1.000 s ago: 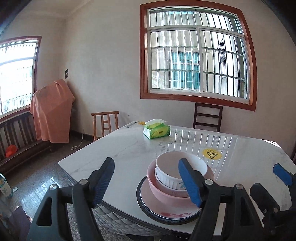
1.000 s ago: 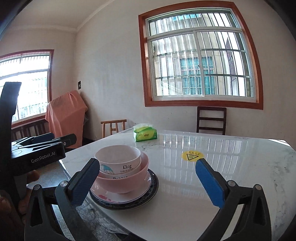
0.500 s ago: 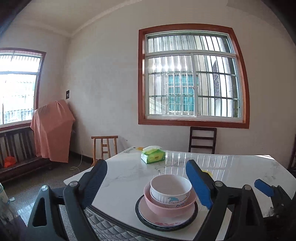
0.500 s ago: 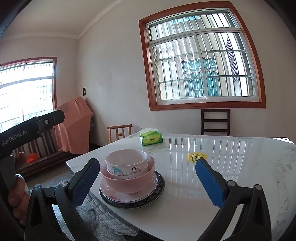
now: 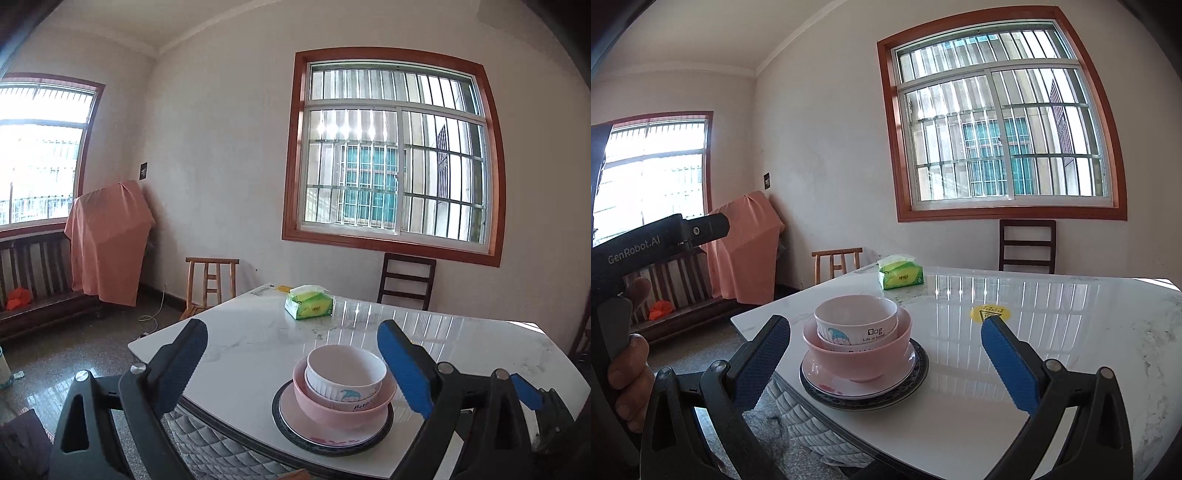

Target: Organize plates and bowls

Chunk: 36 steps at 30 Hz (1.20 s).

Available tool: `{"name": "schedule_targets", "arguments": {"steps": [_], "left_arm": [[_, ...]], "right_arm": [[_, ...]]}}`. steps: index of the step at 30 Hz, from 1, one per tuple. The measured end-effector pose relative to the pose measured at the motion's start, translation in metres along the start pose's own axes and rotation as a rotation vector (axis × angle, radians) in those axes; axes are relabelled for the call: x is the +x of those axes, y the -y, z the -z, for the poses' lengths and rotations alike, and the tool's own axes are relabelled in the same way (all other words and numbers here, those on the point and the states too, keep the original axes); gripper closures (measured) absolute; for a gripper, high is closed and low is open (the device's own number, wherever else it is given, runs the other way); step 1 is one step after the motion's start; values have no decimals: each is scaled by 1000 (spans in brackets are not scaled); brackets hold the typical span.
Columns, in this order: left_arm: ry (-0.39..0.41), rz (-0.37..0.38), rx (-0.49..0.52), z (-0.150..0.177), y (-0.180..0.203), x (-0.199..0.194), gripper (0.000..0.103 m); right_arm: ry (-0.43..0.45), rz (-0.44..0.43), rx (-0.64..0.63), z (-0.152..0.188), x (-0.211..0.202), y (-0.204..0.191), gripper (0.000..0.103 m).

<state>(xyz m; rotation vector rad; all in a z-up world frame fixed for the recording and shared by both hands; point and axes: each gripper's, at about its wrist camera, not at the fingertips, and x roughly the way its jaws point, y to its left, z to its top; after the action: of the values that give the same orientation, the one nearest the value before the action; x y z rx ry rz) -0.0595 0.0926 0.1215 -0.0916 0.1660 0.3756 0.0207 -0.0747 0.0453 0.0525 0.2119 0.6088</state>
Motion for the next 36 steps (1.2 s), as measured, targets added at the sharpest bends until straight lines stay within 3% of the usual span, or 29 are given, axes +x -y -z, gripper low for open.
{"name": "schedule_targets", "arguments": {"steps": [3, 8, 16, 24, 32, 36], "left_arm": [[19, 17, 15, -3, 2, -6, 8], [-16, 33, 42, -5, 6, -5, 7], [-31, 61, 23, -4, 3, -5, 7], [-101, 42, 16, 11, 0, 10, 6], [-127, -49, 58, 33, 7, 27, 7], [-158, -57, 70, 44, 10, 35, 6]], "right_arm": [[3, -6, 3, 0, -1, -1, 0], [4, -11, -1, 0, -4, -4, 0], [-3, -22, -9, 1, -3, -9, 0], [-25, -21, -14, 6, -1, -13, 0], [-41, -17, -6, 10, 2, -12, 0], [-53, -16, 7, 13, 4, -10, 0]]}}
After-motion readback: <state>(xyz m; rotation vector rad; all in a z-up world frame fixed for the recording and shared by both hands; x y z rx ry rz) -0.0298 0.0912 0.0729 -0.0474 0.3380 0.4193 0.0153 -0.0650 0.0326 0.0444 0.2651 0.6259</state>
